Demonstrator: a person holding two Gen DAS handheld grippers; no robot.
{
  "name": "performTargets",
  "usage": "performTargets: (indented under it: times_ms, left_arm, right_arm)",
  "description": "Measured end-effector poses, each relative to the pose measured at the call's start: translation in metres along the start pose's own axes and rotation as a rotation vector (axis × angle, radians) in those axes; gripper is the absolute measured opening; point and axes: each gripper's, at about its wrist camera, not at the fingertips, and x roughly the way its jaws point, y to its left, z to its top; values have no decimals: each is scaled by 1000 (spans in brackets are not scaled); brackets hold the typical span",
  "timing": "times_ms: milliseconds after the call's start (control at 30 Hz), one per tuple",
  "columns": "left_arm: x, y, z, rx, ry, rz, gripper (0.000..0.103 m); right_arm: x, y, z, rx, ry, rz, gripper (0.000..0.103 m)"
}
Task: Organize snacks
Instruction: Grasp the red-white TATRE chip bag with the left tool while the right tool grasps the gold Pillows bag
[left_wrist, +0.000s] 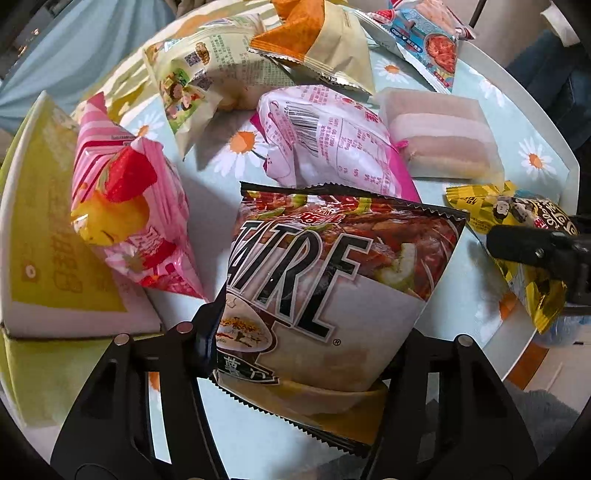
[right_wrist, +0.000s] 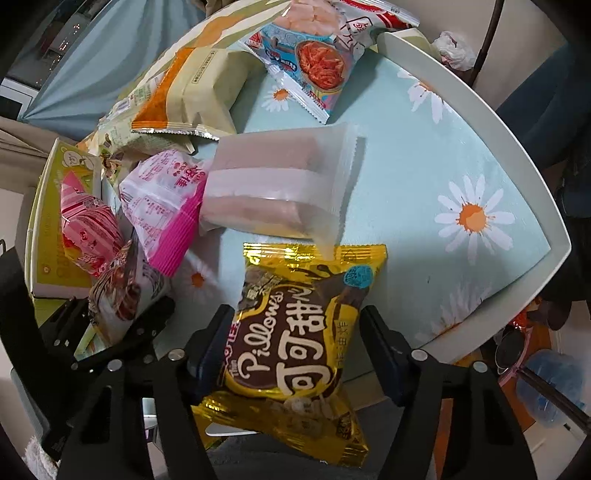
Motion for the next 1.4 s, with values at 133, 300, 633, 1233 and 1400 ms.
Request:
performTargets:
  times_ms: [133,300,633,1233,1400]
  left_arm:
    - [-5,-4,-9,-23,1,-4,58]
    - [-15,2,-16,-67,-5,-5,58]
    - [-51,-2,-19,-144,-43,31,58]
    - [-151,32,-14,-308,-241,87,58]
    - [-180,55,-14,-361,-326,137,58]
  right_arm:
    - [2,-1,5,-28,14,6,51]
    - [4,4,5,-78,33,23,47]
    - [-2,16,-1,-147,85,106,46]
    - [-73,80,17,-435,-70,208,46]
    - [-96,106,25,-510,-137,240,46]
